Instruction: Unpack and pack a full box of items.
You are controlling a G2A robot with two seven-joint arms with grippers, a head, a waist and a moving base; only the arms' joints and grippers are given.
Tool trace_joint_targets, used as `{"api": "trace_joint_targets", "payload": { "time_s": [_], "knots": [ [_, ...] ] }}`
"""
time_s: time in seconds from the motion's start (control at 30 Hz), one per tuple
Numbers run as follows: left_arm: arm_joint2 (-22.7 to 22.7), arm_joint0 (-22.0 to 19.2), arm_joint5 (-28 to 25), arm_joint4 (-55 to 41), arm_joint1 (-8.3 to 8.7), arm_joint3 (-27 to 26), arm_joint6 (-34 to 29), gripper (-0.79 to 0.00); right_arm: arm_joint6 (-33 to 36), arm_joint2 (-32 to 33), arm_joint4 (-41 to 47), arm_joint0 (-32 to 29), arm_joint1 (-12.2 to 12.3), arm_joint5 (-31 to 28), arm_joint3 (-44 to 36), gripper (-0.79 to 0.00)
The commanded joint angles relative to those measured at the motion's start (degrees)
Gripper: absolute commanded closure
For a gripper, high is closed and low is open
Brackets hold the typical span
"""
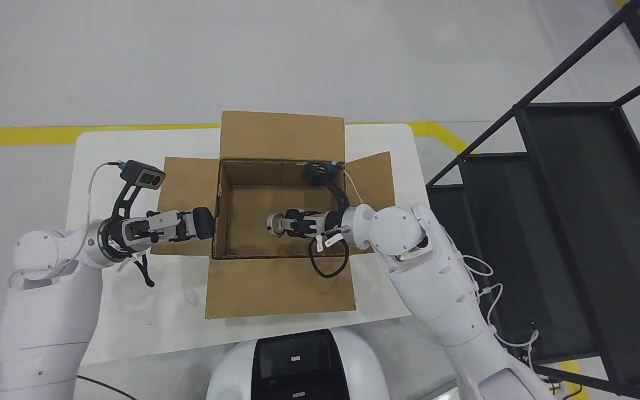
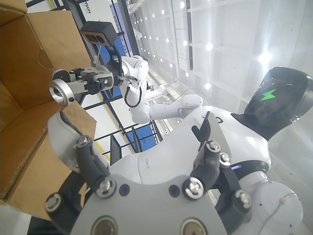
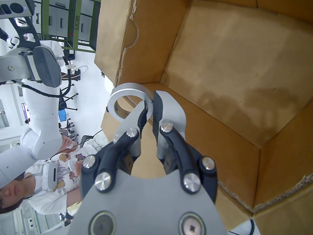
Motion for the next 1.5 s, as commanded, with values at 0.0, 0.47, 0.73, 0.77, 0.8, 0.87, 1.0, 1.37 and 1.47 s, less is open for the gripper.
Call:
{"api": "trace_joint_targets", "payload": {
  "time_s": [0.0,0.47,0.73,0.77,0.8,0.87,1.0,1.37,1.47],
  "knots": [
    [0.0,0.0,0.0,0.0,0.0,0.0,0.0,-0.785,0.0,0.0,0.0,0.0,0.0,0.0,0.0,0.0],
    [0.0,0.0,0.0,0.0,0.0,0.0,0.0,-0.785,11.9,18.6,4.1,-14.9,4.1,-2.5,-18.1,0.0],
    [0.0,0.0,0.0,0.0,0.0,0.0,0.0,-0.785,14.6,33.5,9.9,-25.1,6.0,-10.0,-21.3,0.0],
    [0.0,0.0,0.0,0.0,0.0,0.0,0.0,-0.785,14.8,34.6,10.5,-26.3,6.2,-11.2,-21.4,0.0],
    [0.0,0.0,0.0,0.0,0.0,0.0,0.0,-0.785,14.9,35.7,11.1,-27.5,6.3,-12.3,-21.4,0.0],
    [0.0,0.0,0.0,0.0,0.0,0.0,0.0,-0.785,15.2,37.5,11.1,-29.4,6.7,-13.7,-21.2,0.0],
    [0.0,0.0,0.0,0.0,0.0,0.0,0.0,-0.785,15.7,38.9,9.8,-32.6,7.2,-15.0,-21.0,0.0],
    [0.0,0.0,0.0,0.0,0.0,0.0,0.0,-0.785,9.5,34.1,-5.3,-34.7,8.2,-13.7,-14.4,0.0],
    [0.0,0.0,0.0,0.0,0.0,0.0,0.0,-0.785,8.2,33.0,-7.5,-33.7,8.3,-10.2,-11.5,0.0]
  ]
}}
